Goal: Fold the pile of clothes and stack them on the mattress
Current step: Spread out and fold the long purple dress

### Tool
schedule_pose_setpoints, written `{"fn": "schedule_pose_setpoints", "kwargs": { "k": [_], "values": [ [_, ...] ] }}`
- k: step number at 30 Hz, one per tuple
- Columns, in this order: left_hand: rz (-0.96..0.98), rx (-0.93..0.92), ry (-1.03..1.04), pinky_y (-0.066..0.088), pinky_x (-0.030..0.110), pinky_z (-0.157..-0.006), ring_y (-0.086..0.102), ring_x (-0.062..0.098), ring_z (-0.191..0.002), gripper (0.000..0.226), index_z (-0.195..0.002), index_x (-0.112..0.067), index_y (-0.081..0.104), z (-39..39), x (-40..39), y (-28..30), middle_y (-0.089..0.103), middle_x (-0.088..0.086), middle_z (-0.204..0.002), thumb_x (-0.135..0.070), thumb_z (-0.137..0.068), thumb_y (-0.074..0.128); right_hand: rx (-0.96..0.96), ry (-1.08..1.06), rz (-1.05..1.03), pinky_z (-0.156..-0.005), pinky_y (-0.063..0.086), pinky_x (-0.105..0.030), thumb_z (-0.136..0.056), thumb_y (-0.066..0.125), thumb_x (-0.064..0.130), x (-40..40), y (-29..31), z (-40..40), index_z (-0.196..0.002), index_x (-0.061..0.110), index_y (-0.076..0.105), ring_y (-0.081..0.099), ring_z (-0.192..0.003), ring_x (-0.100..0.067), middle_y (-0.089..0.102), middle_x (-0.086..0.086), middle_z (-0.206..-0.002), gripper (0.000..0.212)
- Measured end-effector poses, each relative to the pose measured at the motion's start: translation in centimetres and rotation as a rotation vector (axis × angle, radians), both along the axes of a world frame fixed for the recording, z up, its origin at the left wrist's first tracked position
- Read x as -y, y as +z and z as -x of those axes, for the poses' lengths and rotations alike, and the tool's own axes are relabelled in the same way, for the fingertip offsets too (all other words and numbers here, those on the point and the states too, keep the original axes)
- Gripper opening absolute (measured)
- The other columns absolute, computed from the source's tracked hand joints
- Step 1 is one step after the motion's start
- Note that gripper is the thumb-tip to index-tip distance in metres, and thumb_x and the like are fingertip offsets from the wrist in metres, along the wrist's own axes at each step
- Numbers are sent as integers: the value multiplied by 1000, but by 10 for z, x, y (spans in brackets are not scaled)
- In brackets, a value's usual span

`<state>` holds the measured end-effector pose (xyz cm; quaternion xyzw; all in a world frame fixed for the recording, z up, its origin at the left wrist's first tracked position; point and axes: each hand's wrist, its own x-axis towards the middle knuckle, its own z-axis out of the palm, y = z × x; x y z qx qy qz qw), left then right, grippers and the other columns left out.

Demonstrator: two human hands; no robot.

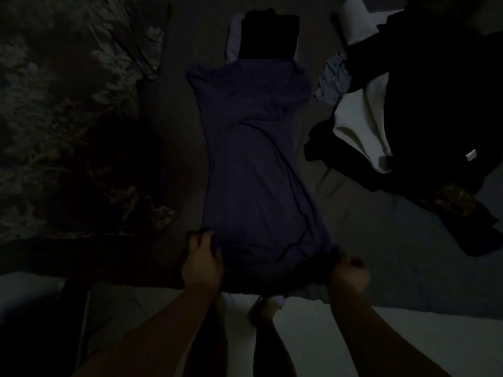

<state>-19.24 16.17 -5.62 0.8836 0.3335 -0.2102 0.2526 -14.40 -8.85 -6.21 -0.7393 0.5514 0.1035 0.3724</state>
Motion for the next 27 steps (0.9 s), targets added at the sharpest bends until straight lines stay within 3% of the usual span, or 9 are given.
{"fn": "schedule_pose_setpoints", "kwargs": {
  "k": [4,7,9,11,14,20,23,25,27],
  "values": [
    [-40,-9,-11,47,40,-71,61,38,-88,26,-114,-15,58,9,5,5,50,13,-125,-17,-89,50,-7,373,111,-91,40,-40,-77,70,50,-22,3,2,-115,0,52,48,-112,-34,51,-20,-118,65],
    [-106,99,-126,47,39,-69,63,35,-76,32,-94,-11,62,20,5,4,62,13,-95,-27,-75,41,-64,298,-83,-78,45,-31,-70,71,60,-31,-3,4,-122,-5,49,54,-109,-34,55,-21,-117,86],
    [-169,162,-255,40,36,-70,64,30,-72,34,-89,-14,60,27,2,3,64,9,-83,-32,-69,37,-98,210,-207,-62,44,-23,-80,66,50,-26,-9,4,-116,-6,57,61,-97,-33,63,-16,-99,67],
    [-190,237,-381,34,34,-70,65,26,-68,30,-92,-18,53,32,0,0,65,7,-78,-31,-69,38,-138,181,-190,-70,40,-27,-93,54,18,-18,-8,5,-114,-4,60,59,-104,-36,64,-19,-106,31],
    [-124,311,-455,43,29,-68,65,23,-72,28,-100,-23,47,31,6,-5,67,3,-82,-28,-74,38,-99,154,-75,-81,39,-33,-95,50,11,-11,-4,9,-114,-7,61,57,-109,-38,61,-25,-118,29],
    [-157,138,-620,25,35,-65,59,22,-68,27,-81,-20,66,2,37,0,64,-1,-73,-31,-68,45,23,48,-42,-85,45,-38,-91,59,14,4,-3,14,-109,-10,64,61,-104,-34,65,-21,-112,30],
    [-87,127,-757,32,33,-75,54,20,-91,49,-111,-19,66,-11,60,-3,65,-1,-99,-33,-64,61,192,167,-117,-73,40,-31,-89,58,8,-4,10,4,-88,-3,63,55,-79,-19,62,-10,-82,12],
    [121,144,-860,33,34,-95,39,20,-123,61,-139,-20,43,-18,74,-4,47,-1,-136,-30,-79,51,320,327,-191,-68,39,-27,-89,54,4,-18,24,-2,-76,5,57,48,-67,-12,54,-4,-68,13],
    [284,96,-910,25,32,-105,31,21,-133,56,-145,-19,31,-19,84,-6,34,0,-146,-26,-91,44,425,534,-270,-62,40,-19,-88,52,9,-35,33,-4,-71,16,54,47,-59,1,52,4,-64,18]
  ]
}}
